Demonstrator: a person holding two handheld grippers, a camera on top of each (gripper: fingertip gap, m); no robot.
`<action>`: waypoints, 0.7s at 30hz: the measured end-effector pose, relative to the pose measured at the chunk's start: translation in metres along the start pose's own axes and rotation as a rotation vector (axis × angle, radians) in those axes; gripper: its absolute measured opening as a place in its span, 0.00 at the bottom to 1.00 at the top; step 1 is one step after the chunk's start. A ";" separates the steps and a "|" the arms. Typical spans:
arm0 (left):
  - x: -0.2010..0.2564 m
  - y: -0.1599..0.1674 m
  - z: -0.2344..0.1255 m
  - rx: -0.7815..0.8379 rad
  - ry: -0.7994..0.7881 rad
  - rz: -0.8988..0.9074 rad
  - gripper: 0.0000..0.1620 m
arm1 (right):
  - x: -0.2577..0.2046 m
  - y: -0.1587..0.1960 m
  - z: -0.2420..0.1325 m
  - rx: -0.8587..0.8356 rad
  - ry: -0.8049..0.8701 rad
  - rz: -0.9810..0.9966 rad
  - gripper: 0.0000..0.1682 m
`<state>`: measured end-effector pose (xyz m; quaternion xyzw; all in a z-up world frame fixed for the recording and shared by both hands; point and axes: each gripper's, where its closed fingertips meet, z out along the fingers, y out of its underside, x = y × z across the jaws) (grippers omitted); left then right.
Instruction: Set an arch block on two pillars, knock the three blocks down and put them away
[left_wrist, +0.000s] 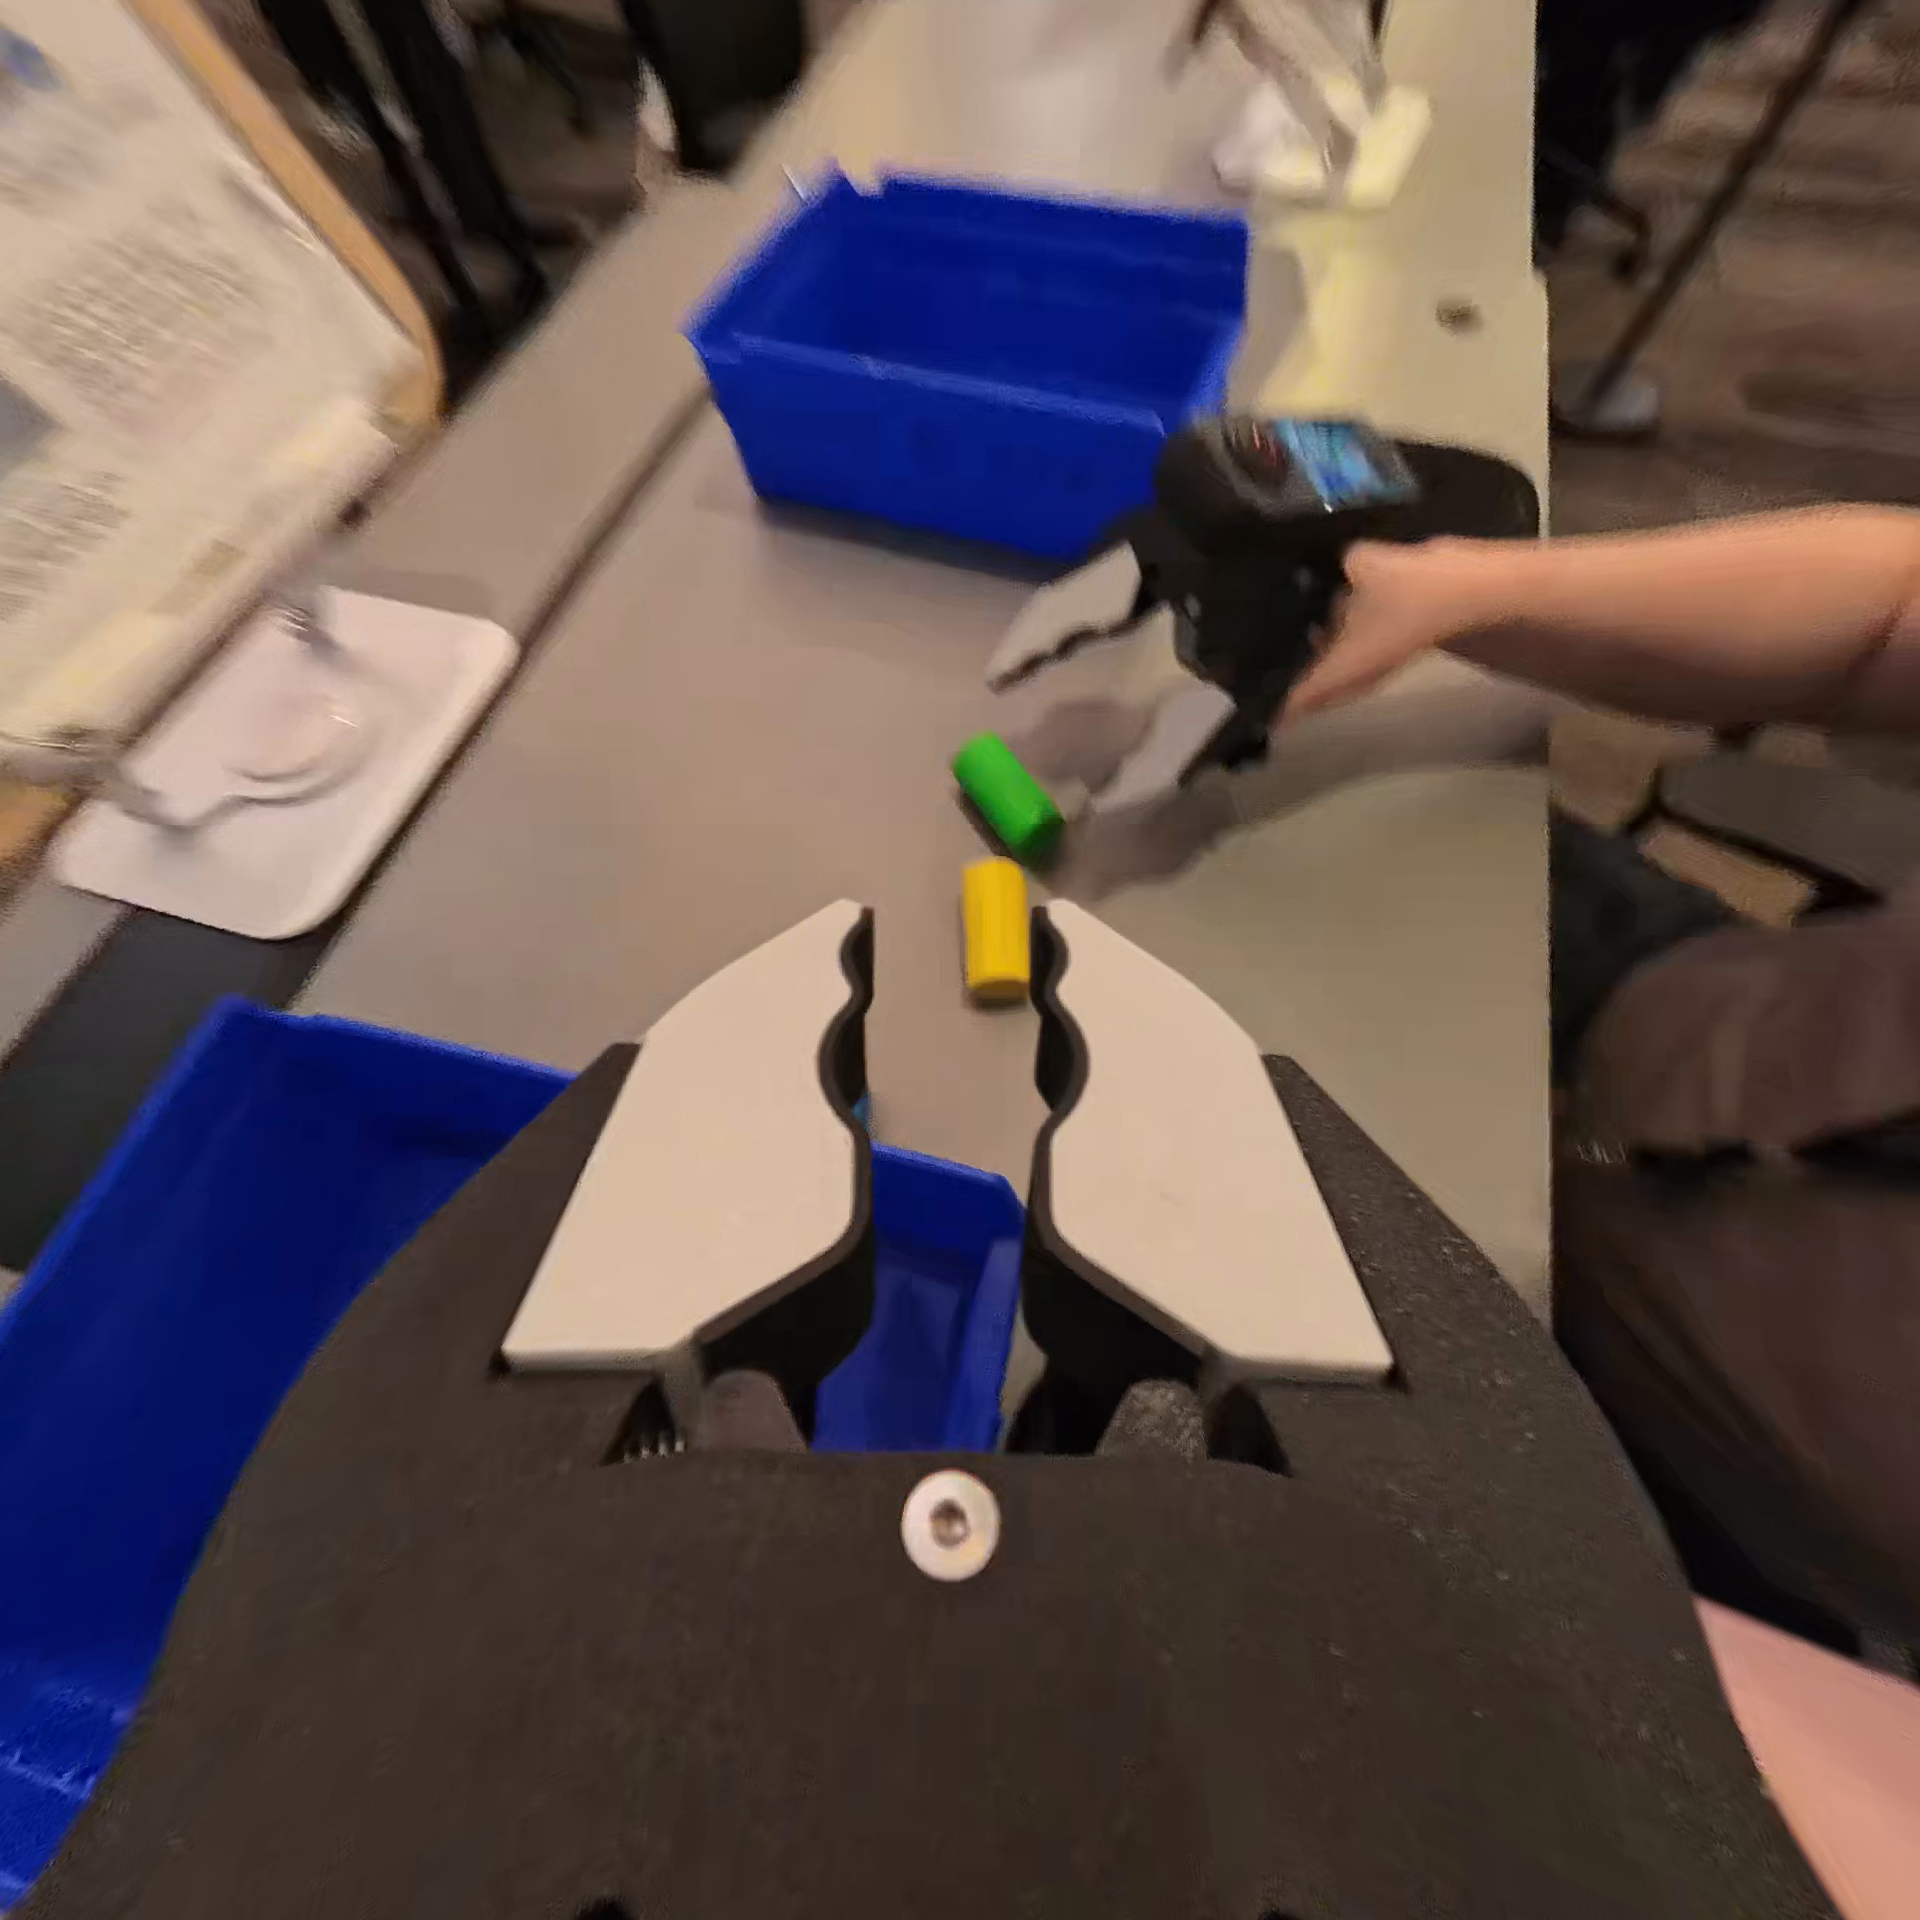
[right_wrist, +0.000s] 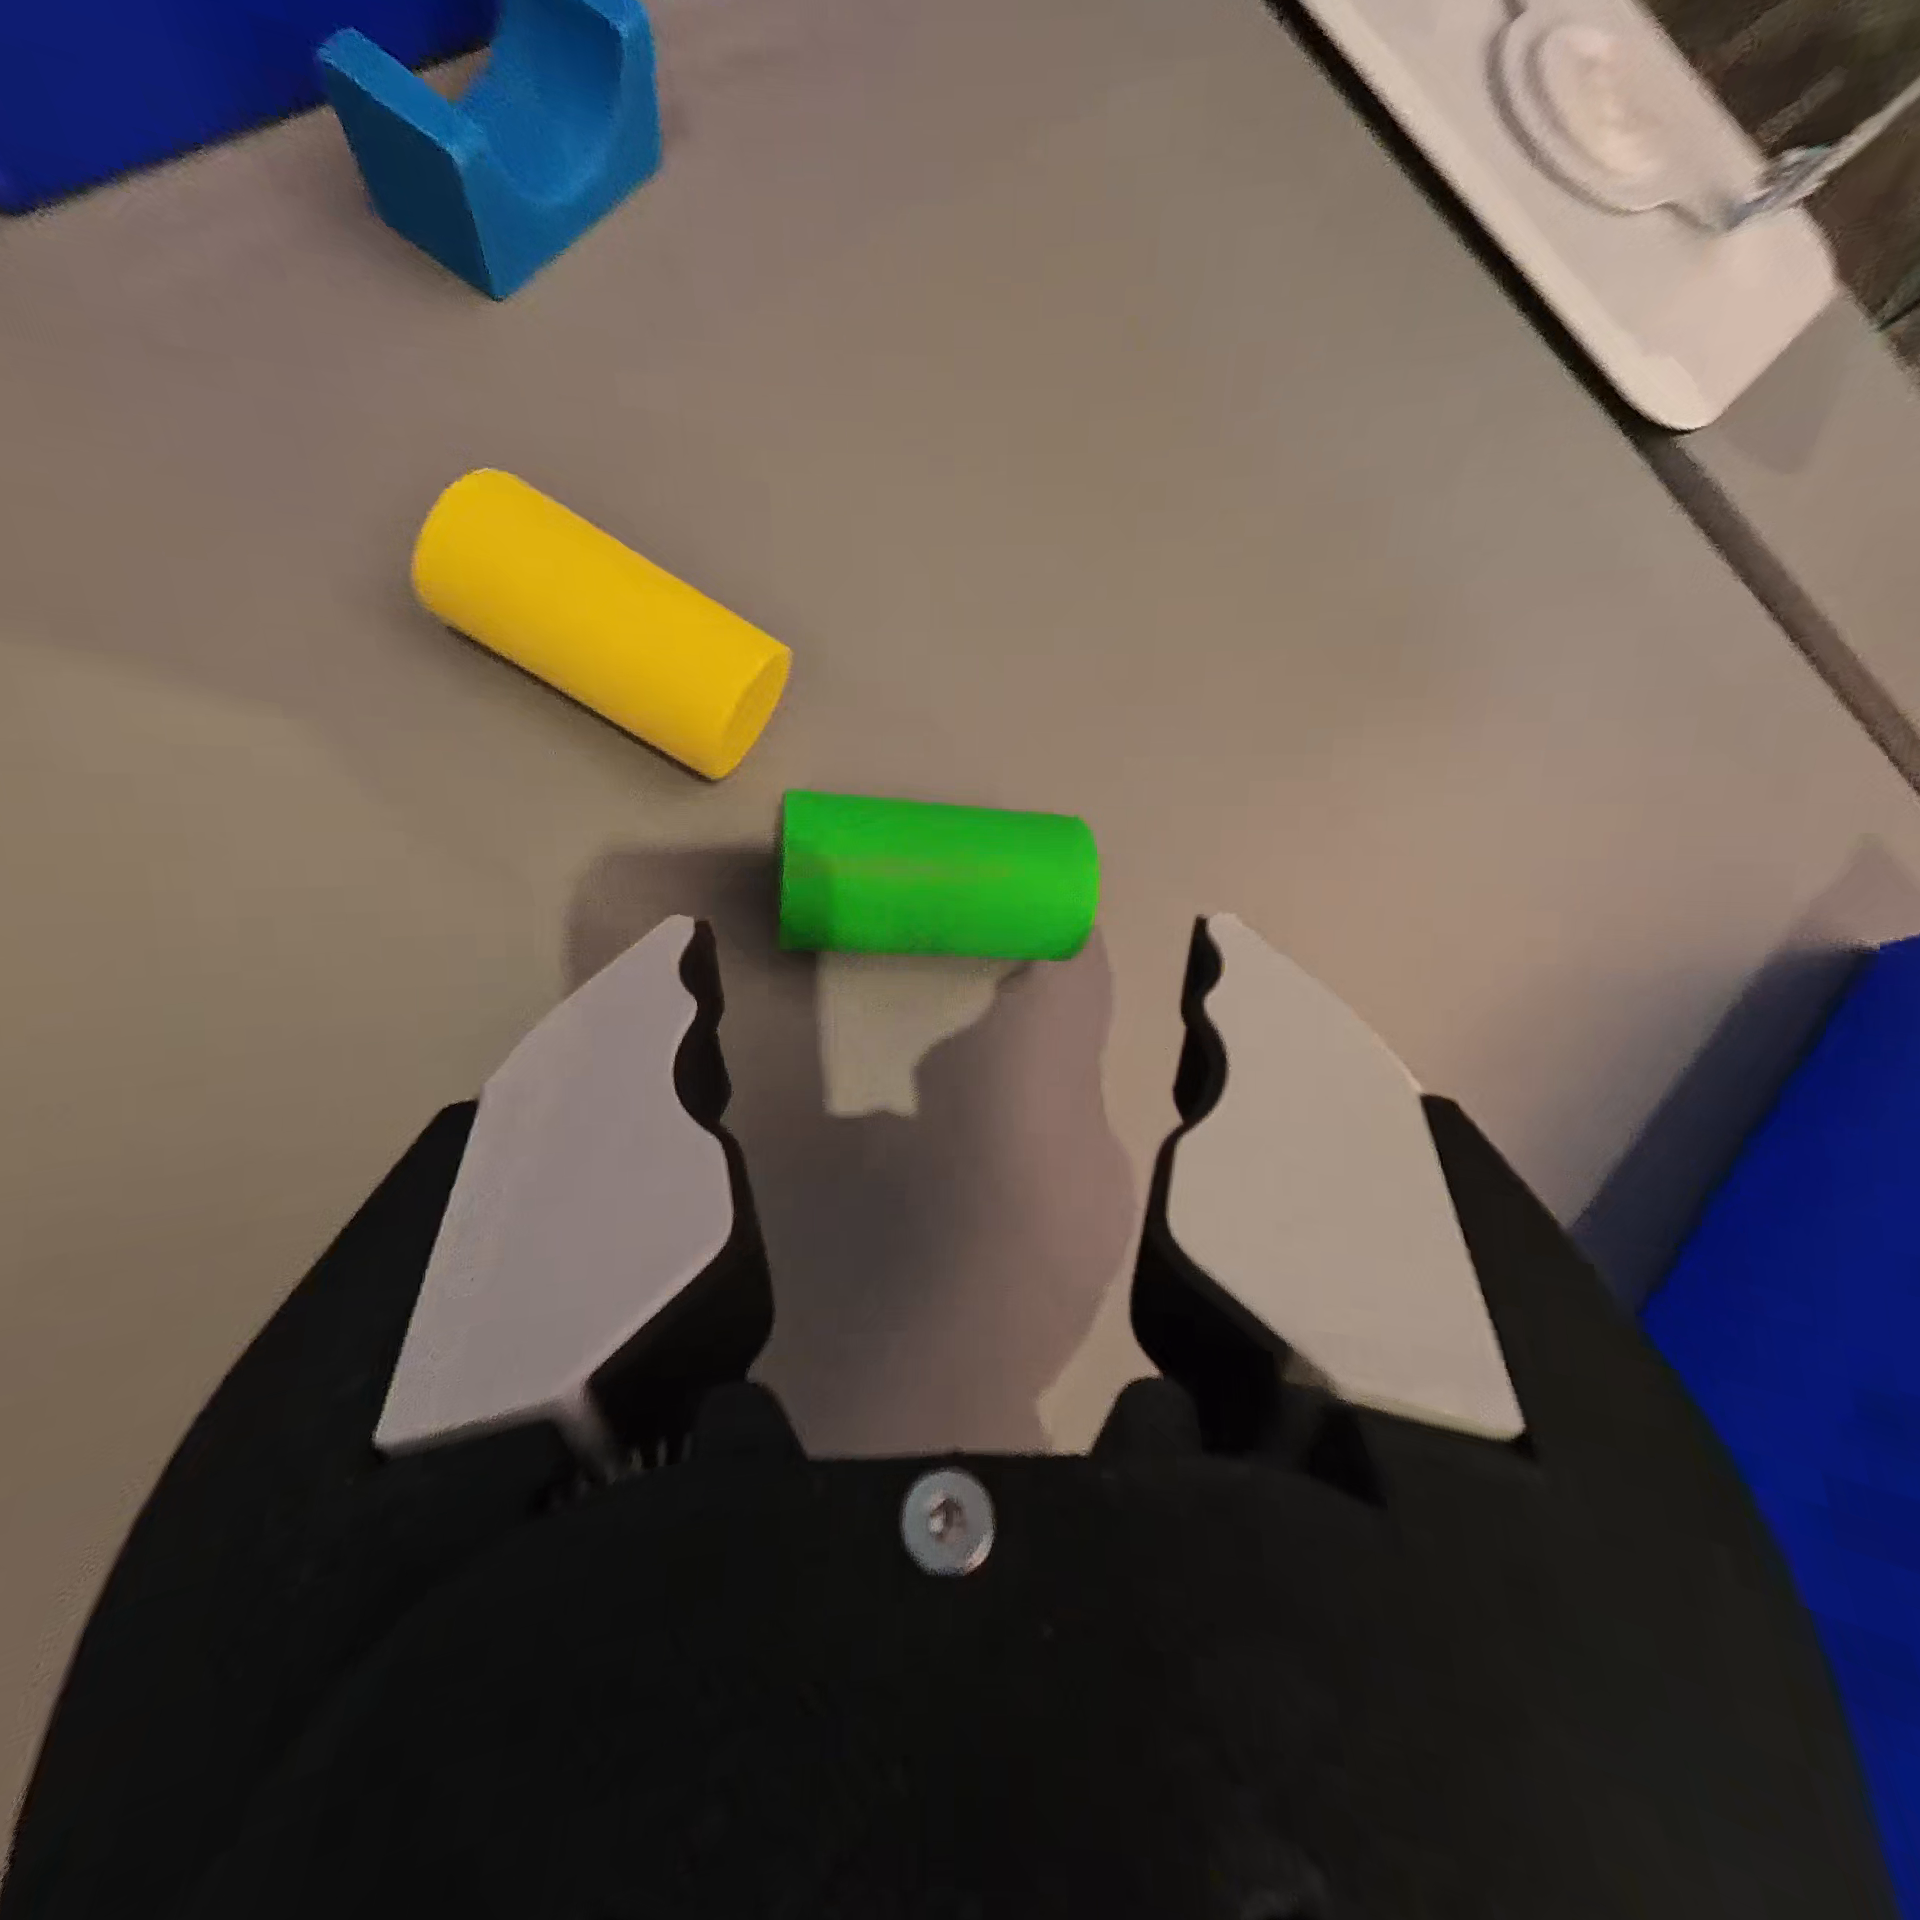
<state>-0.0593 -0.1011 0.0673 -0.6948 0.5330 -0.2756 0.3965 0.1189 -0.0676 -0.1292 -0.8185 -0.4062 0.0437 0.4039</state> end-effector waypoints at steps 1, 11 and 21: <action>0.007 0.006 0.013 -0.075 0.016 0.025 0.23 | 0.000 0.001 0.000 0.019 0.001 0.023 0.51; 0.079 0.083 0.179 -0.761 0.163 0.127 0.41 | 0.010 0.033 -0.009 -0.075 -0.112 0.141 0.43; 0.094 0.129 0.221 -0.929 0.244 0.241 0.34 | 0.085 0.053 -0.140 0.029 0.041 0.208 0.43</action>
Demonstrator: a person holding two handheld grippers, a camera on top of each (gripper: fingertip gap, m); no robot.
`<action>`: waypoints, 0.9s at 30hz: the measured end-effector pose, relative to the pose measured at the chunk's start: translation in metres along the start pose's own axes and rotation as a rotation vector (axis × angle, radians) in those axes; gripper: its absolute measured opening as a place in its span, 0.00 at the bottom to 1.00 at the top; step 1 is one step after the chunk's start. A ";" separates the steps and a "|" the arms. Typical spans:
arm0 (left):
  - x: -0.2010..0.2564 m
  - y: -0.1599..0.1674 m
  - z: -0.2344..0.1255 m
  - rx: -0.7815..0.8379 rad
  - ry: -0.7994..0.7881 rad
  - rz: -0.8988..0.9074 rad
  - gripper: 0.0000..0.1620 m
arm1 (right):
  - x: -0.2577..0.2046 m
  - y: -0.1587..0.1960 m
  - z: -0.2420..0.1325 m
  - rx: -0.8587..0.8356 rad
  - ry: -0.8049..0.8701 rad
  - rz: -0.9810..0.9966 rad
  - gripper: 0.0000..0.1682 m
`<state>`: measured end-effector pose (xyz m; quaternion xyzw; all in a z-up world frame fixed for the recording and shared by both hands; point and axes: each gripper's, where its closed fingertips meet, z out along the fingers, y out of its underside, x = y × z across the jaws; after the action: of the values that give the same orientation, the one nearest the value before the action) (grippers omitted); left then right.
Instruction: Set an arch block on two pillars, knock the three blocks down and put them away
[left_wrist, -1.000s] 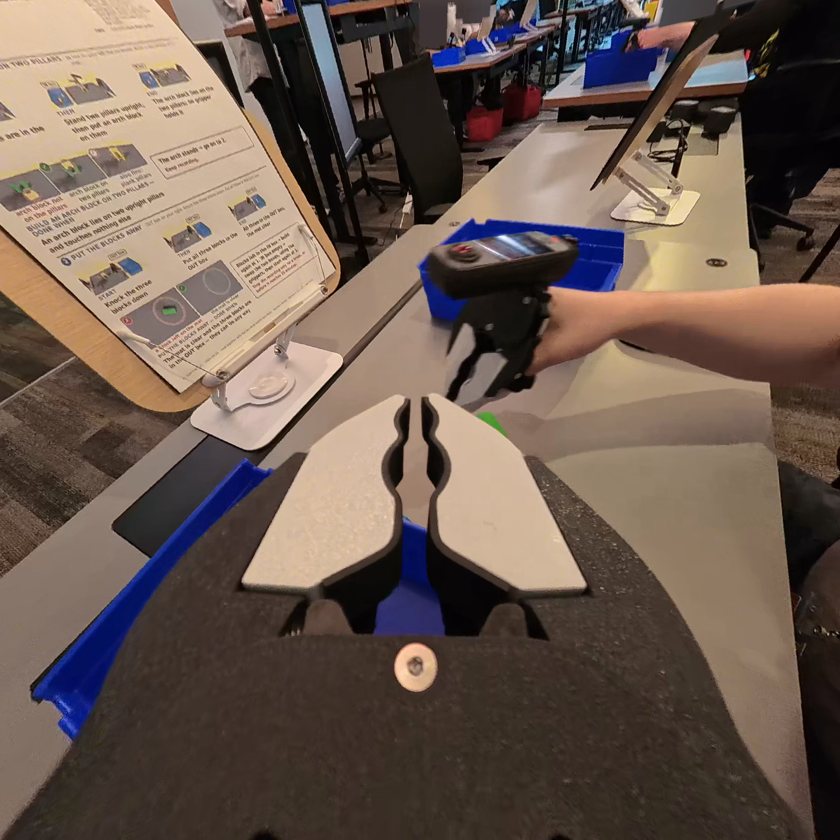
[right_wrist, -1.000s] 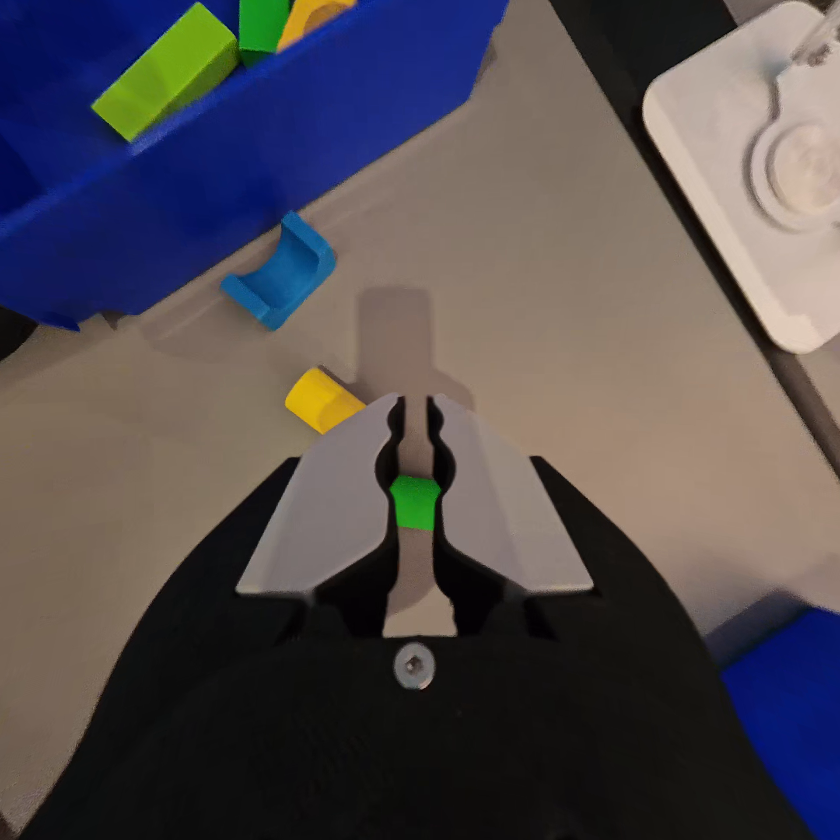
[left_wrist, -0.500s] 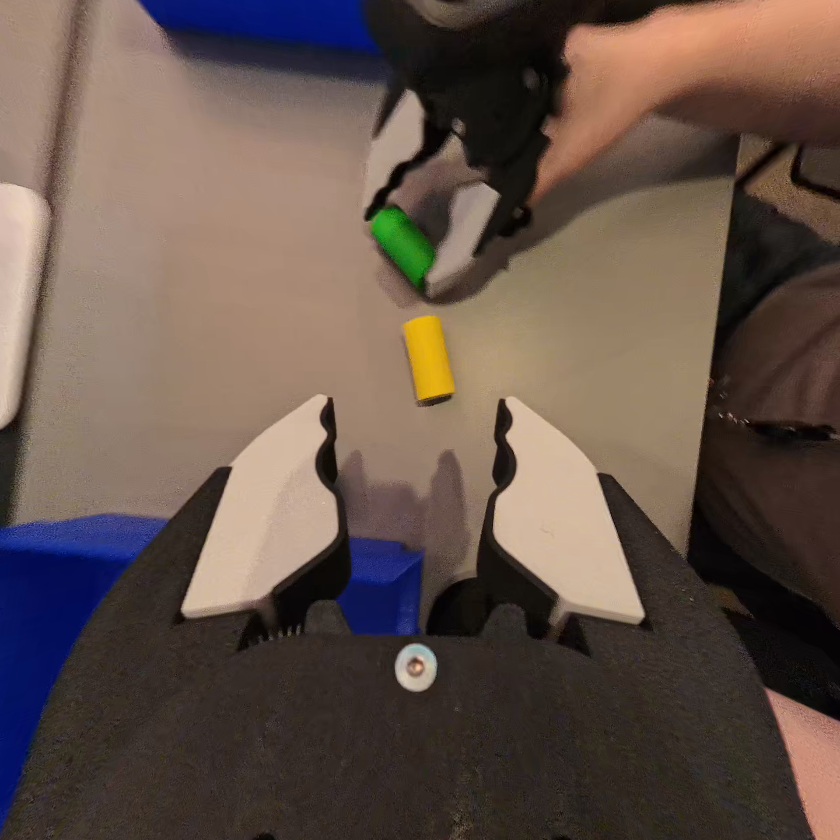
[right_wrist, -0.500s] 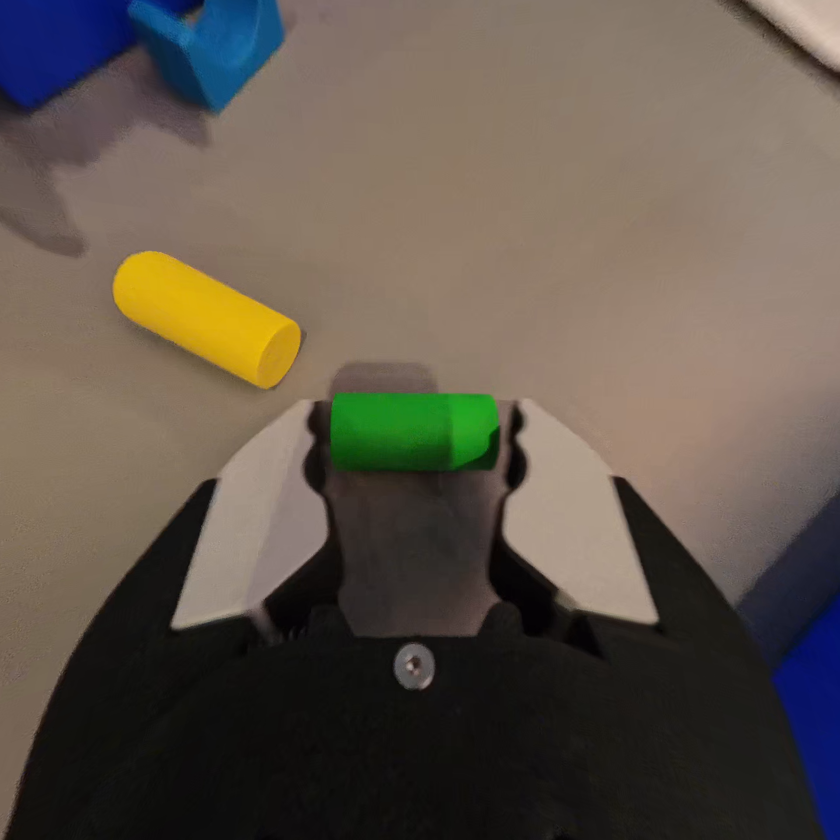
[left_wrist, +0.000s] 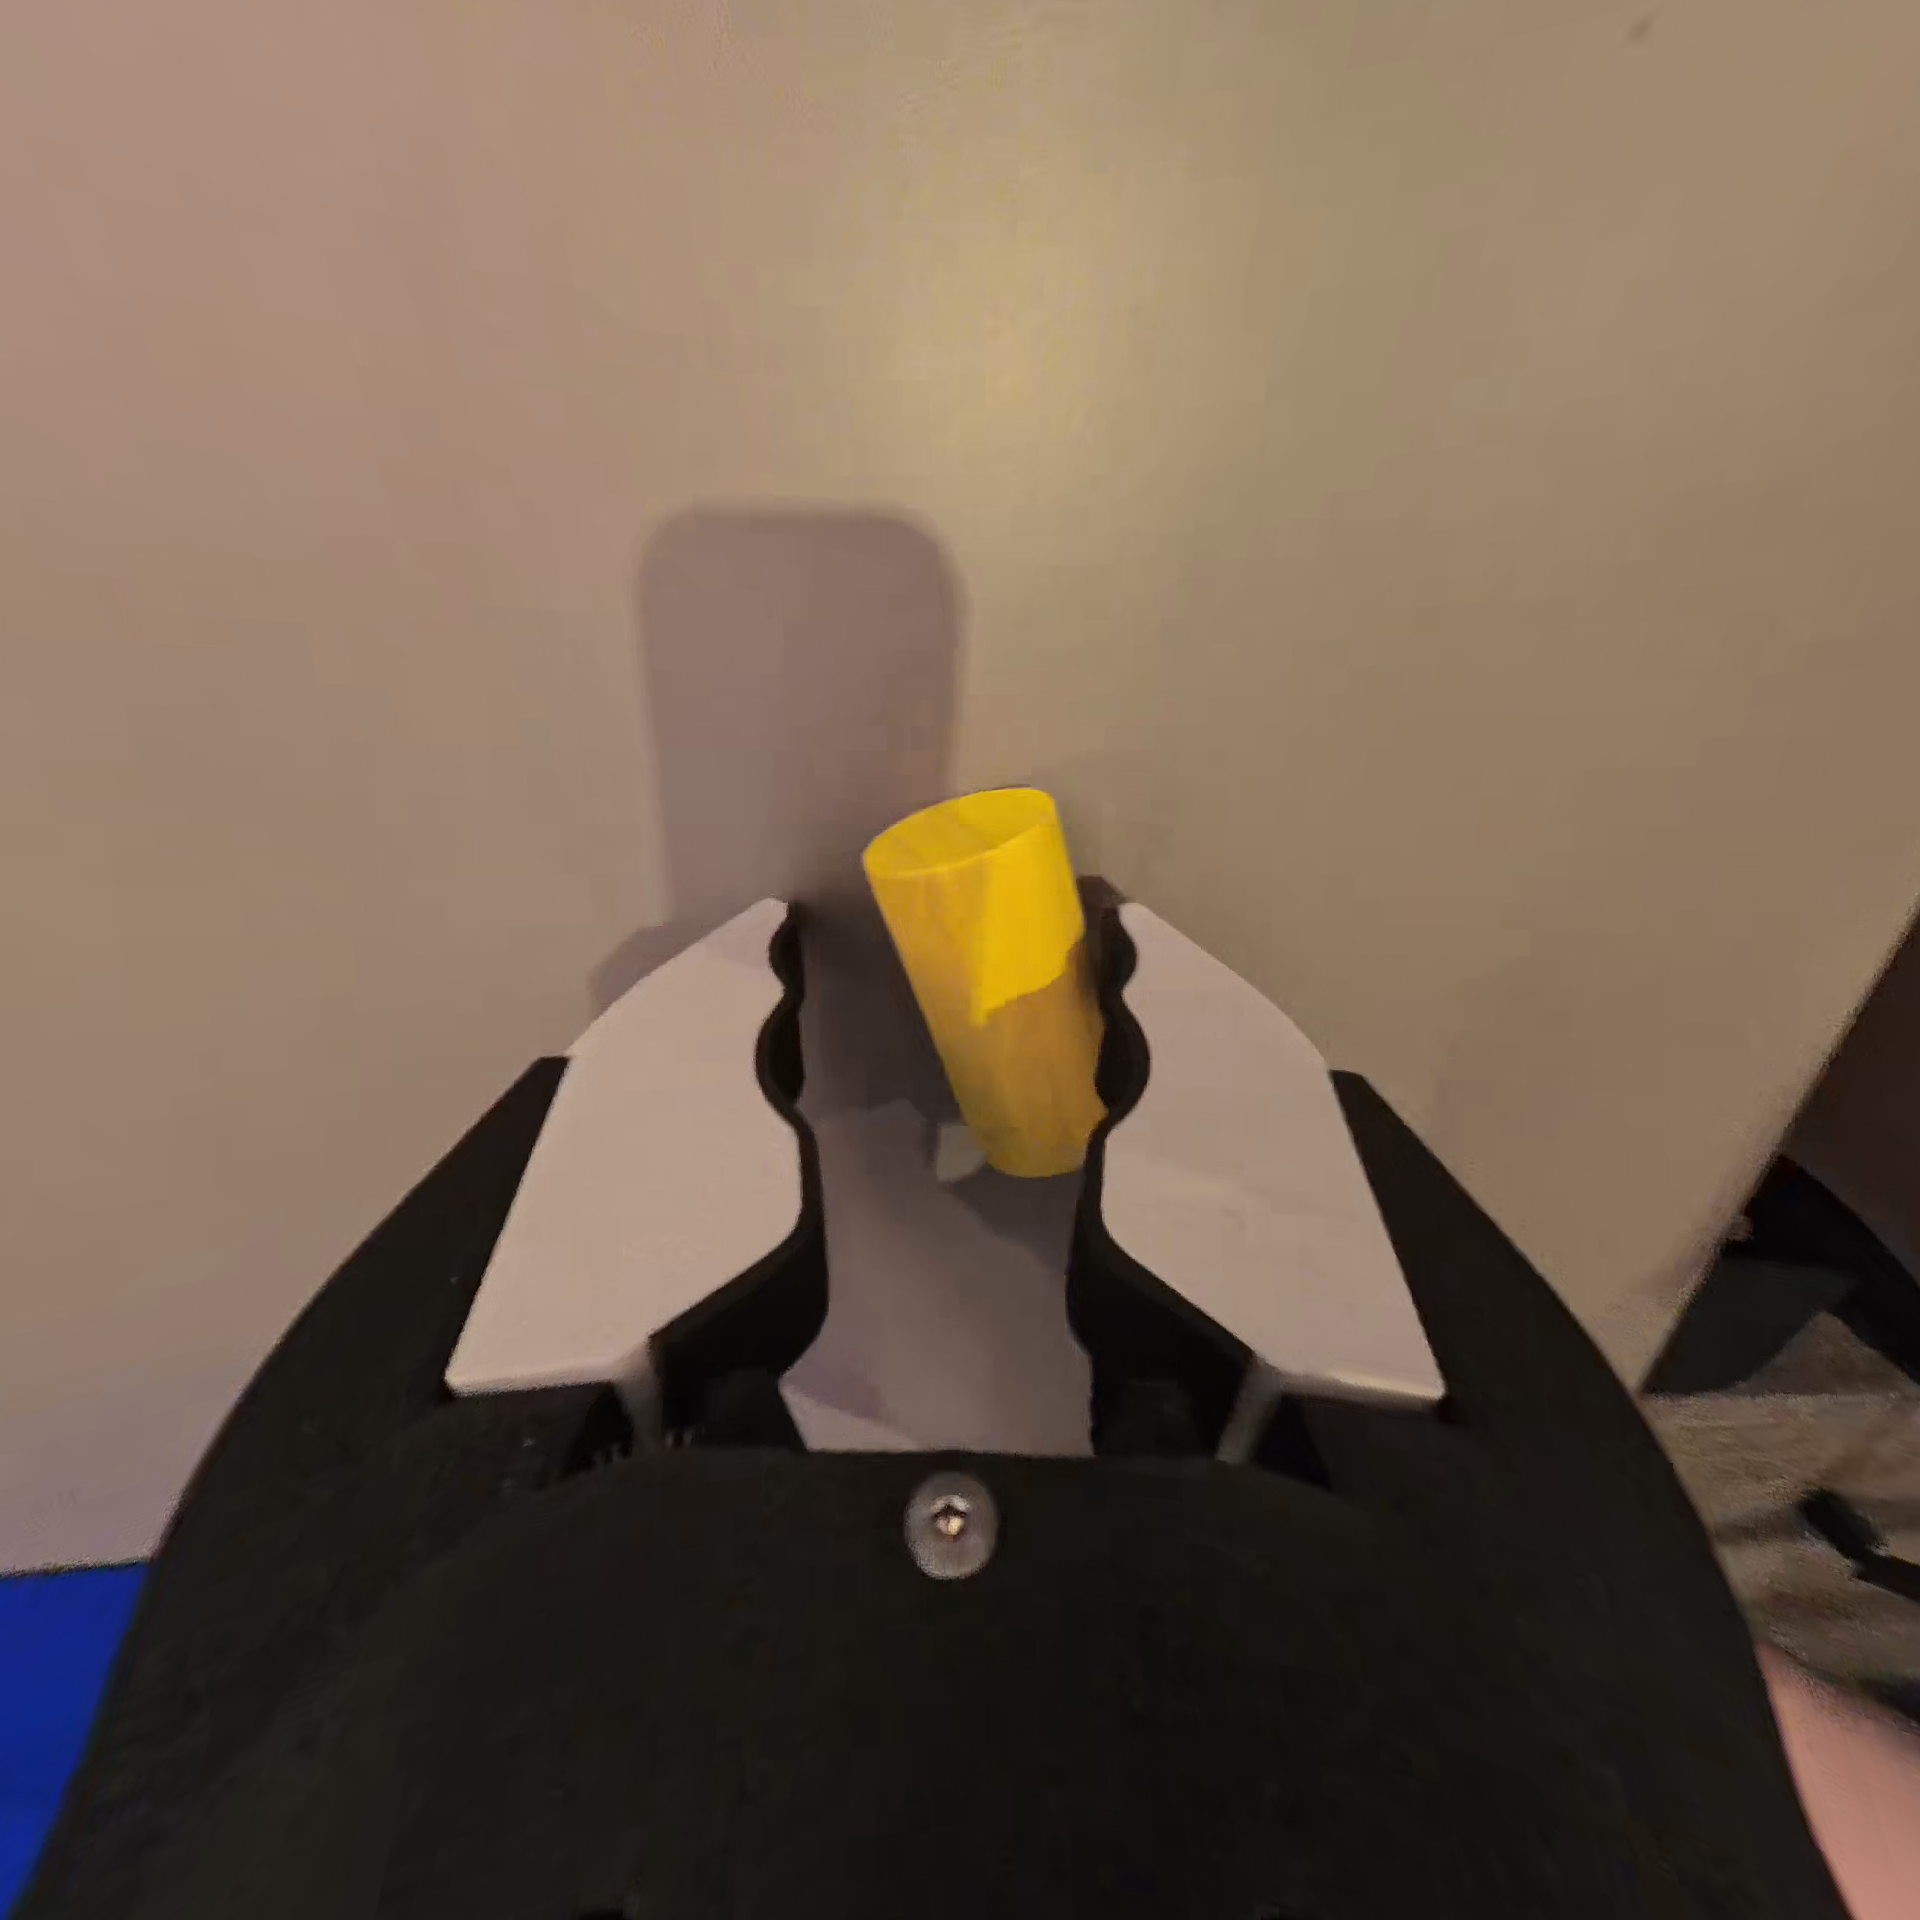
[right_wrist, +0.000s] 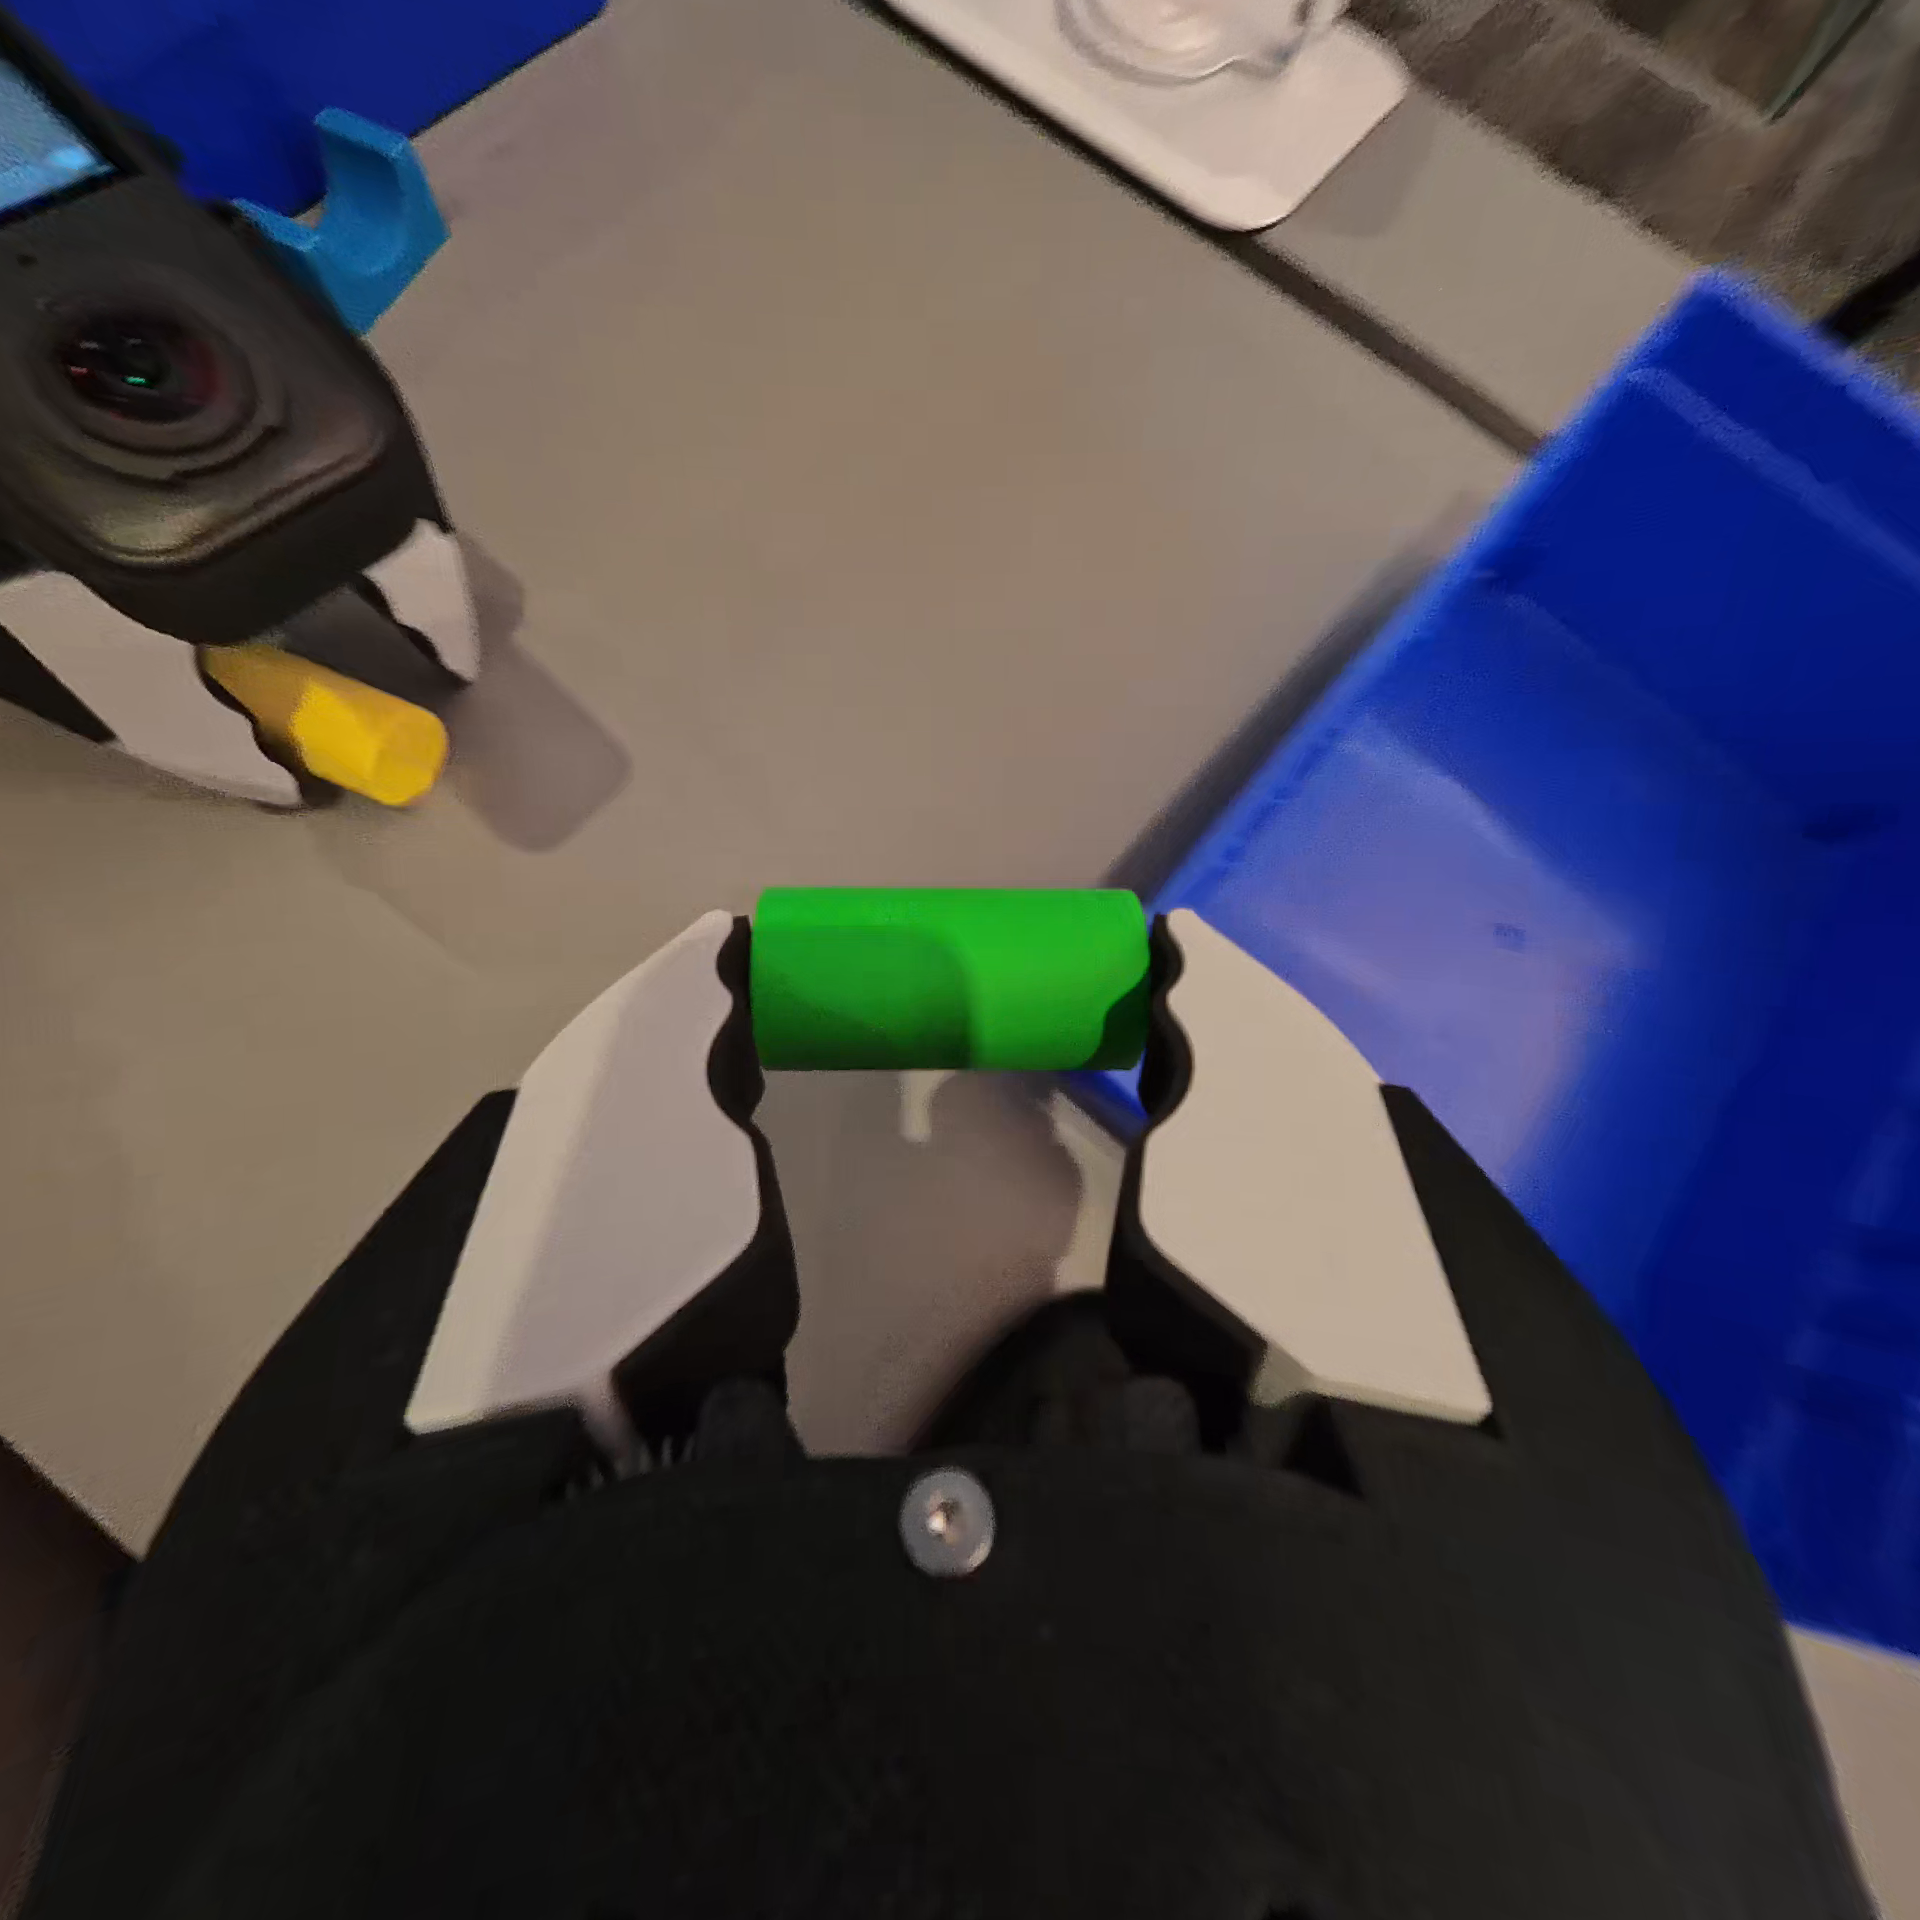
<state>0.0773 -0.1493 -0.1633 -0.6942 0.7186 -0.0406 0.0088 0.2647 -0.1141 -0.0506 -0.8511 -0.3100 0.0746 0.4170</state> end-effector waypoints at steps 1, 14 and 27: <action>-0.004 0.000 0.000 -0.001 -0.023 0.008 0.29 | 0.017 0.001 -0.010 0.009 0.042 -0.005 0.43; -0.041 -0.021 -0.069 0.376 -0.016 -0.157 0.22 | 0.204 -0.010 0.109 -0.091 0.141 0.212 0.44; -0.049 -0.015 -0.150 0.662 -0.147 -0.159 0.22 | 0.223 0.007 0.177 -0.265 0.236 0.219 0.45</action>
<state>0.0838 -0.0943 -0.0148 -0.7086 0.6076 -0.2220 0.2820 0.3770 0.1320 -0.1397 -0.9299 -0.1720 -0.0220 0.3243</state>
